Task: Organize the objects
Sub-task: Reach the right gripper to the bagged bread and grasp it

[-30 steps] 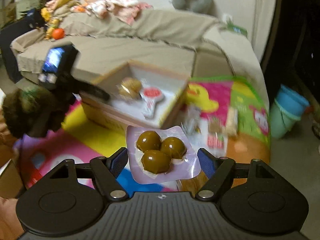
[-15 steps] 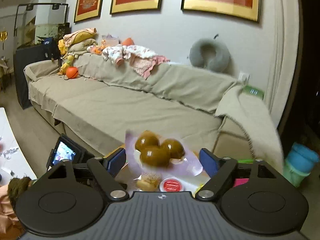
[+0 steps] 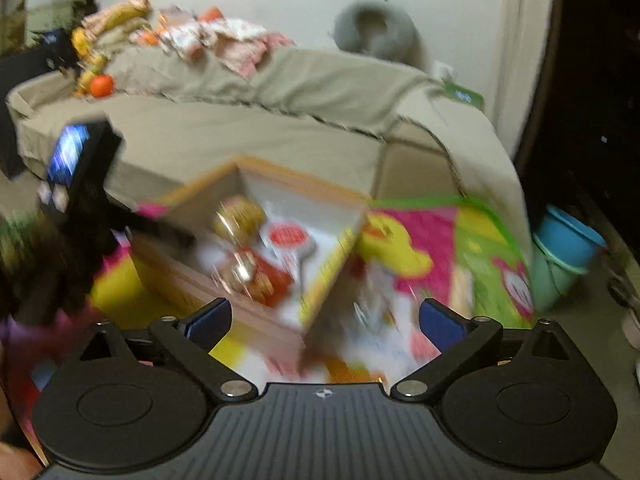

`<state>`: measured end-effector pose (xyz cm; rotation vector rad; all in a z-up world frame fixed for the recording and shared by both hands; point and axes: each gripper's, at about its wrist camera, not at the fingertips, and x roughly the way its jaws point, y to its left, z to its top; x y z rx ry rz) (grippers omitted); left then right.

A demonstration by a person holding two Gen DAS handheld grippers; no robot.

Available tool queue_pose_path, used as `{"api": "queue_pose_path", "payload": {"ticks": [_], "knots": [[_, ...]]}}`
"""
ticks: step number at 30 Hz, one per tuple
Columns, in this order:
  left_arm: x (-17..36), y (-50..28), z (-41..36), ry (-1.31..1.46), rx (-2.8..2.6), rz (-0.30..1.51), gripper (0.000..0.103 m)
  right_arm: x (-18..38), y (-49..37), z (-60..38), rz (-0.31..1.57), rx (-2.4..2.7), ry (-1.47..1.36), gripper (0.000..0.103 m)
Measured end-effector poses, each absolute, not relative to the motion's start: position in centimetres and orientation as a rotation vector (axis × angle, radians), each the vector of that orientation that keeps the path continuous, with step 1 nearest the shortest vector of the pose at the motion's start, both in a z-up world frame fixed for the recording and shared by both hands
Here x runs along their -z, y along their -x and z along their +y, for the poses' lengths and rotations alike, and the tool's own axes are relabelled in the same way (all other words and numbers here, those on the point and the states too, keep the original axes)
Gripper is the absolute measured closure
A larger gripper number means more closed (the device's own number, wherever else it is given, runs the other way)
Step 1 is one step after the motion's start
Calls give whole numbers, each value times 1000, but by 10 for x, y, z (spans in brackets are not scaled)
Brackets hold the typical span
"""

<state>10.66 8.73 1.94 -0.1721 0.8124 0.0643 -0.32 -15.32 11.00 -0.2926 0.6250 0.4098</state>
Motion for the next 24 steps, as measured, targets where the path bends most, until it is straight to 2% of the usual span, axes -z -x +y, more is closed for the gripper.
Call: {"api": "queue_pose_path", "payload": {"ticks": [8,13,17,24], "knots": [[-22,-105,83,138,-74,814,92,-45,25,-188,832,-359,87,0],[-23,-105,77,101,-86,812,92,-30,48,-173,798,-342,156,0],[-25,-104,74,83,-92,803,92,-14,48,-169,877,-388,103,0],[-28,-104,72,71,-97,797,92,-14,55,-162,862,-351,123,0]]}}
